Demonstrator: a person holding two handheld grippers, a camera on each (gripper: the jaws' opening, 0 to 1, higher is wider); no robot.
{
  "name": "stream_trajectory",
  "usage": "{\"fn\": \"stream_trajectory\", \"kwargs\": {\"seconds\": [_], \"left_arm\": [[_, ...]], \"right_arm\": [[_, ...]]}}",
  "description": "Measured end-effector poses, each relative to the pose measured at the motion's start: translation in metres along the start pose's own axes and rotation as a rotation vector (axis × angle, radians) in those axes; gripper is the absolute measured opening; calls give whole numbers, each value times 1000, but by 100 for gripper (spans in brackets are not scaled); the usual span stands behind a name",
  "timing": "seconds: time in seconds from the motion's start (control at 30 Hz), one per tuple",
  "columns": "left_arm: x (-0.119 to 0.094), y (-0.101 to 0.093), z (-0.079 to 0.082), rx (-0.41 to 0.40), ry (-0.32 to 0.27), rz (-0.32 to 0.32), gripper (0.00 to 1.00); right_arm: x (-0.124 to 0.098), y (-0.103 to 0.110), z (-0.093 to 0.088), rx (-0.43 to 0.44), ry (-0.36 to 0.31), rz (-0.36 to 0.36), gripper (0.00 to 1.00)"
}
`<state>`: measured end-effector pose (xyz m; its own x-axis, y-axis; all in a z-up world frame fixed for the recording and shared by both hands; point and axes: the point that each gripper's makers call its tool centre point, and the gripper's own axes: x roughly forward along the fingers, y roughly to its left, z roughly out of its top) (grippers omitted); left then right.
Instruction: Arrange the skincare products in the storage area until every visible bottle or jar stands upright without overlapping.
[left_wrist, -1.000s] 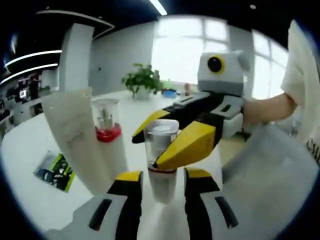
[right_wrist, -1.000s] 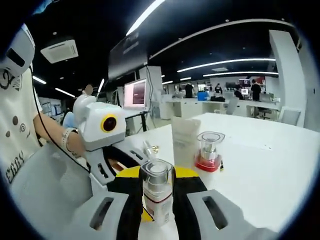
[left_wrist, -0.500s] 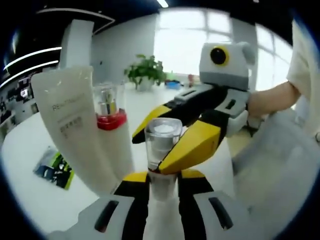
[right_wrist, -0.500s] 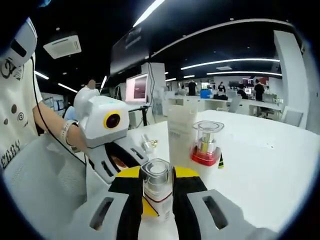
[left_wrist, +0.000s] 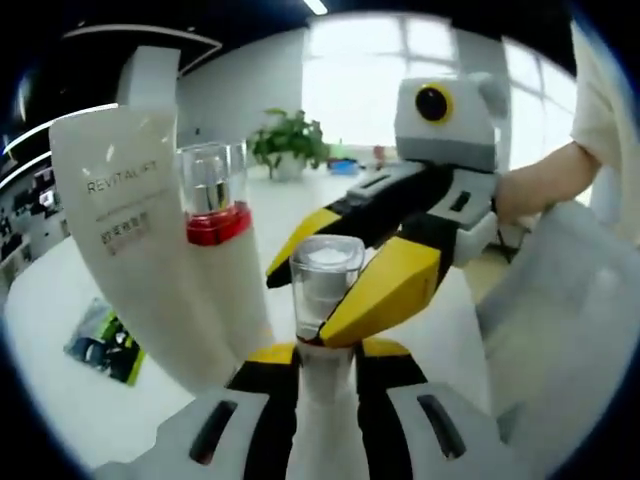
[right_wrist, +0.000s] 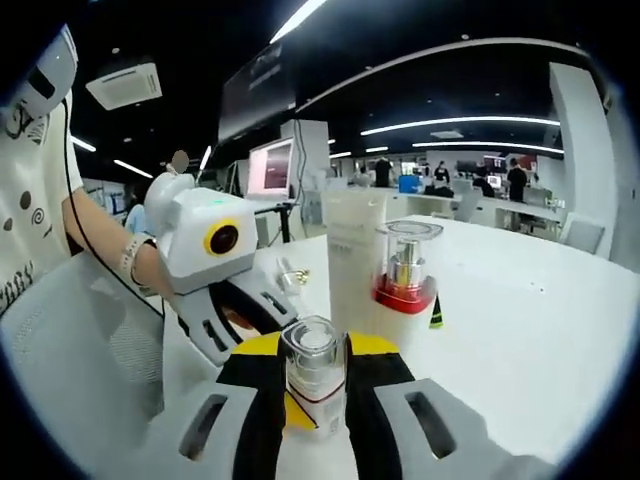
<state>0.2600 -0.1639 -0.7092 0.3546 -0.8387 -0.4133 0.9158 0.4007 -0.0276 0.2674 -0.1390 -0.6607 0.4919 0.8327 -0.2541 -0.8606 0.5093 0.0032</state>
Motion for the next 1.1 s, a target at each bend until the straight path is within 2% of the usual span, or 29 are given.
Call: {"fn": "stream_trajectory", "kwargs": {"seconds": [0.2,0.33,0.47,0.63,0.93,1.1], "left_arm": [[1,0,1,-4,-7,-2,18],[2,1,-5,24,24,9,20],[1,2,-5,10,19,12,21],[-3,3,-5,4,31,19,21],[-8,7,-11,-20,61,44,22],[-10,6,-14,-19,80,52,20]], "right_arm": [[1,2,2,5,-8,-6,23],[0,2,1,1,1,-7,23],[0,2,-2,4,26,-11,30],[-4,2,-3,17,30,-6,29],[-15,-2,-19,65,75,-2,26],[-16,-1,-40,66,148,-4,24]]}}
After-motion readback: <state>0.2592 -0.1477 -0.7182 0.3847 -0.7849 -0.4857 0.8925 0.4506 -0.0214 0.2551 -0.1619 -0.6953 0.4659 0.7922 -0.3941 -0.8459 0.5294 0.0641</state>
